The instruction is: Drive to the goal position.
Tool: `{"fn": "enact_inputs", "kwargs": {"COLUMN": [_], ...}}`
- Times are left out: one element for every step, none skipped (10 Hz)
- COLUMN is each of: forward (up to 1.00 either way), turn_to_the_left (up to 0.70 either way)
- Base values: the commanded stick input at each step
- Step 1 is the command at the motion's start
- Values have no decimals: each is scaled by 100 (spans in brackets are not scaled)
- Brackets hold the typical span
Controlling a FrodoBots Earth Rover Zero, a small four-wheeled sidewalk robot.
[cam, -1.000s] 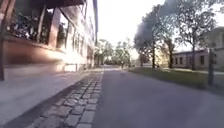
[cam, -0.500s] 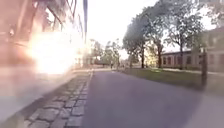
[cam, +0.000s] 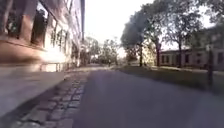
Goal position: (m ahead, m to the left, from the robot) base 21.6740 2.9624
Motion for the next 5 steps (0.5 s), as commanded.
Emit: {"fn": "enact_inputs", "kwargs": {"forward": [70,70,70,70,70], "turn_to_the_left": [0,0,0,0,0]}}
